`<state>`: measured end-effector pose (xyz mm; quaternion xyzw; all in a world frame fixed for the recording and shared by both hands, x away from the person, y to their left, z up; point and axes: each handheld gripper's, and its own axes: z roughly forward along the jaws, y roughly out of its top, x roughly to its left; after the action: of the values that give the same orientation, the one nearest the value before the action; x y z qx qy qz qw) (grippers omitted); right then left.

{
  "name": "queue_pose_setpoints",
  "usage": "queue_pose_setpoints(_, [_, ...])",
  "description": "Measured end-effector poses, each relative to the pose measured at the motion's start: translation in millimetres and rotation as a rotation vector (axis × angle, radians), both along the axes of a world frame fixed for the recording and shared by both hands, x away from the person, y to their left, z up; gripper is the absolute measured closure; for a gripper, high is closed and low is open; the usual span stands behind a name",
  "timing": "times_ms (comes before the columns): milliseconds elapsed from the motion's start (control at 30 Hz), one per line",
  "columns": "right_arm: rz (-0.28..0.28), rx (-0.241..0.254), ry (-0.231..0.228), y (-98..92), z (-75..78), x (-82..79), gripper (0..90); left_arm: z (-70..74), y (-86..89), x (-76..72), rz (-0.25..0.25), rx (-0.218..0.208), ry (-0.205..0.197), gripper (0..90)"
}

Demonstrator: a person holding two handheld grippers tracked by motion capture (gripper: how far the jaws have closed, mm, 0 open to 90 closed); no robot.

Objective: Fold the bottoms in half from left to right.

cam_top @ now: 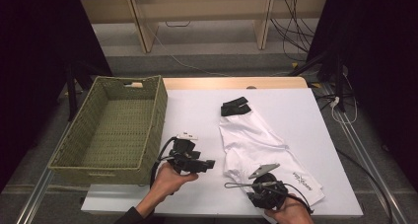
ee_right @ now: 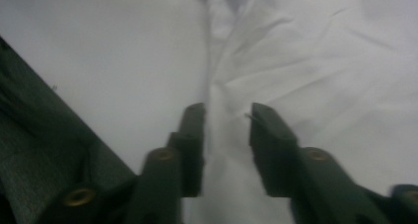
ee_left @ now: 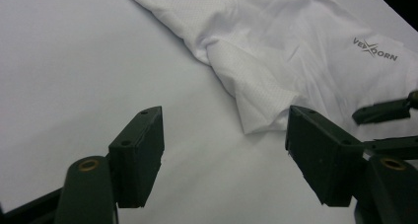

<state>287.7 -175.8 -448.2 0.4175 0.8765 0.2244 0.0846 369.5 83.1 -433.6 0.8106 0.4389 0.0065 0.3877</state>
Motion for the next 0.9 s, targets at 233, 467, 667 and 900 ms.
queue_pose_setpoints(233, [-0.143, 0.058, -0.105, -41.1, 15.8, 18.7, 44.7, -9.6, -21.8, 10.1, -0.005, -0.007, 0.053, 28.5])
queue_pose_setpoints(467, [-0.261, 0.049, -0.13, -76.6, 14.7, 28.4, 44.0, -21.1, -48.0, 21.0, 0.003, 0.023, 0.086, 26.9])
queue_pose_setpoints(667, [-0.302, 0.058, -0.13, -89.5, 12.7, 31.4, 41.5, -32.9, -64.5, 27.9, 0.008, 0.073, 0.113, 28.0])
queue_pose_setpoints(900, [-0.373, 0.058, -0.123, -109.9, 10.2, 38.9, 34.9, -40.1, -75.0, 26.5, -0.033, 0.086, 0.149, 39.5])
